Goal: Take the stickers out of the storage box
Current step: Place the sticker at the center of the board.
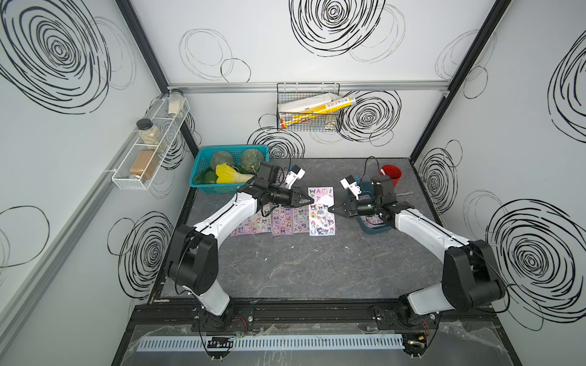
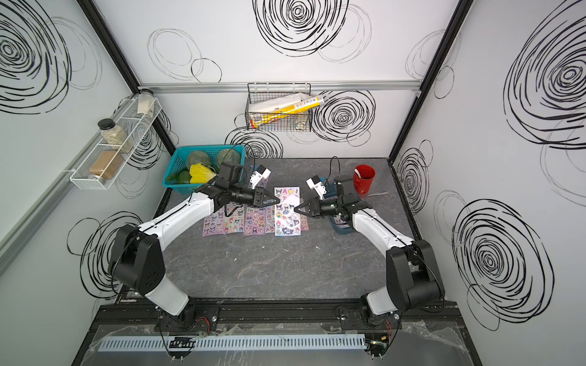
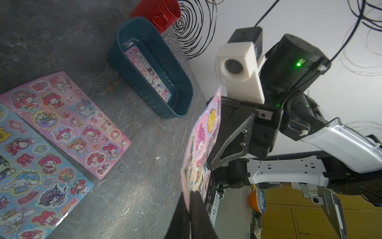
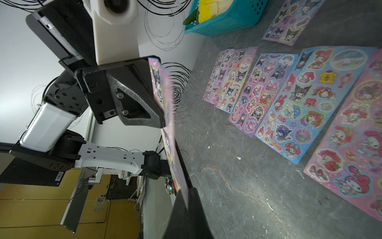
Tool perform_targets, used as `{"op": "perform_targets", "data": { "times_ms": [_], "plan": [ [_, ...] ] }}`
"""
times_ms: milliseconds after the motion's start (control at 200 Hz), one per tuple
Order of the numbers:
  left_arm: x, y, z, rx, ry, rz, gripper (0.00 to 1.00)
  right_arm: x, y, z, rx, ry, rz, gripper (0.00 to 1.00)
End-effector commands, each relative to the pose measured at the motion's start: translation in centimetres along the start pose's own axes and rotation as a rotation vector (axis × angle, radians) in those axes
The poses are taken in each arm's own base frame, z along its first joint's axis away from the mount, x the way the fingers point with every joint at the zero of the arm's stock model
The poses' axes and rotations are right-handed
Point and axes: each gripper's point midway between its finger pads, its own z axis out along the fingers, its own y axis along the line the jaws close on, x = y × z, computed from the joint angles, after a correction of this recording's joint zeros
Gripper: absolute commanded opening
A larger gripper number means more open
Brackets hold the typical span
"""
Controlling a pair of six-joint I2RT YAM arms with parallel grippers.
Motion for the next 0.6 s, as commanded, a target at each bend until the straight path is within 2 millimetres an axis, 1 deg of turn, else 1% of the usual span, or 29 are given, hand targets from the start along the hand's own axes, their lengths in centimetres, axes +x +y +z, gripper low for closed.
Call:
{"op": "perform_targets", "data": {
  "times_ms": [0, 75, 140, 230, 350, 446, 596],
  "plan": [
    [0.2, 1.4, -0.3, -0.074, 0.0, 0.01, 0.15, -1.2, -1.4, 0.3, 0.108, -0.021, -0.014, 0.0],
    [0.2, 2.2, -0.4, -0.117, 0.001, 0.01, 0.22, -1.7, -1.7, 0.8, 0.131, -0.021, -0.019, 0.0],
    [0.2, 2.8, -0.6, -0.153, -0.005, 0.009, 0.26, -2.2, -2.0, 1.1, 0.143, -0.029, -0.016, 0.0],
    [0.0, 3.9, -1.4, -0.217, -0.025, 0.001, 0.31, -3.1, -2.9, 1.5, 0.193, -0.034, -0.018, 0.0],
    [-0.4, 5.6, -3.4, -0.28, -0.076, -0.026, 0.33, -4.8, -4.4, 2.2, 0.237, -0.041, -0.028, 0.0],
    [-0.5, 6.6, -5.1, -0.297, -0.116, -0.055, 0.33, -6.1, -5.9, 3.2, 0.251, -0.036, -0.023, 0.0],
    [0.2, 7.7, -6.9, -0.334, -0.14, -0.07, 0.33, -8.4, -8.5, 6.0, 0.258, -0.014, -0.009, 0.0]
  ]
}}
